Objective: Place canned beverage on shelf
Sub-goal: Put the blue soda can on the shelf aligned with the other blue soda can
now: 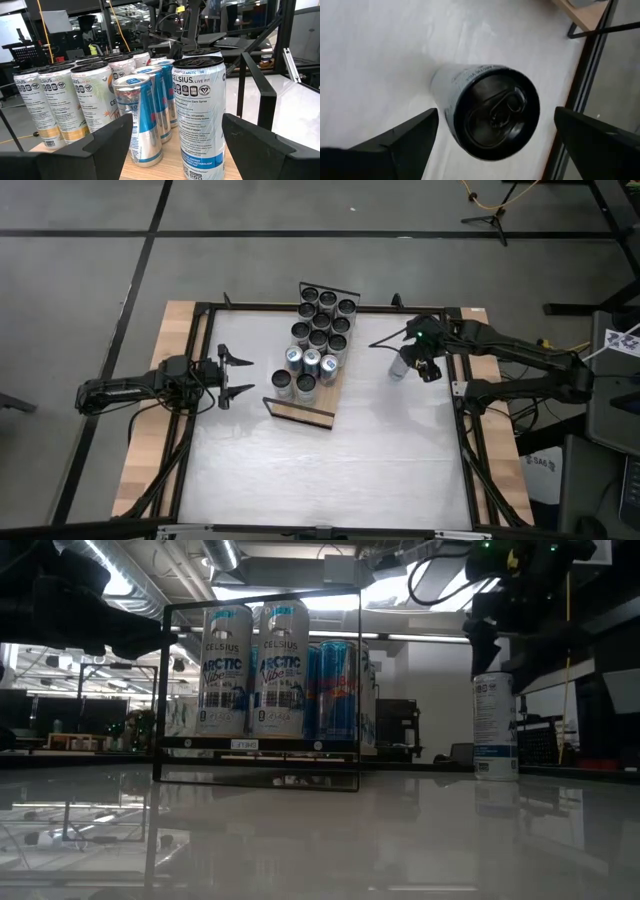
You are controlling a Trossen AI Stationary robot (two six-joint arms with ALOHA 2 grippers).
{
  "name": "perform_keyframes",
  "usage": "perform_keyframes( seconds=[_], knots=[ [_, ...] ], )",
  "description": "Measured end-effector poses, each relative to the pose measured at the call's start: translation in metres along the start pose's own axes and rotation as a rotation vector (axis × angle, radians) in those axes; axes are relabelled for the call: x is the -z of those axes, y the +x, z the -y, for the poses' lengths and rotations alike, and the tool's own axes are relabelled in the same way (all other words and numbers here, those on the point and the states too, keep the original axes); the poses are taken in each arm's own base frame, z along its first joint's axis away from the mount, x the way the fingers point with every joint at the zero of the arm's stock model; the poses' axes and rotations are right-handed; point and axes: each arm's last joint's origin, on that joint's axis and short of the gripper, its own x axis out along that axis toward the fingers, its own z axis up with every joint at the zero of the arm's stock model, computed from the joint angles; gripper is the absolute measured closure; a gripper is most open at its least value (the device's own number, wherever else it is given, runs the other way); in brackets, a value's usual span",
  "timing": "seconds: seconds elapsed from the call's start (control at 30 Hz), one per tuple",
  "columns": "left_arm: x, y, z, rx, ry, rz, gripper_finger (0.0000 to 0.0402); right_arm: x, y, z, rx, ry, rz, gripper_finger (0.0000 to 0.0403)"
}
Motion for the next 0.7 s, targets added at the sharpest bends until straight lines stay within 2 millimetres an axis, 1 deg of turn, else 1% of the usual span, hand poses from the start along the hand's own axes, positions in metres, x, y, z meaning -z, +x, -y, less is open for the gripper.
perform_keyframes(
  seconds=[0.17,0.47,0.7],
  knots=[
    [0.0,0.0,0.0,0.0,0.0,0.0,0.01,-0.002,0.004,0.001,-0.011,-0.001,0.003,0.0011],
    [0.0,0.0,0.0,0.0,0.0,0.0,0.01,-0.007,0.023,0.004,-0.074,-0.001,-0.047,0.0011],
    [0.0,0.0,0.0,0.0,0.0,0.0,0.01,-0.007,0.025,0.005,-0.054,0.001,-0.076,0.0011]
  ],
)
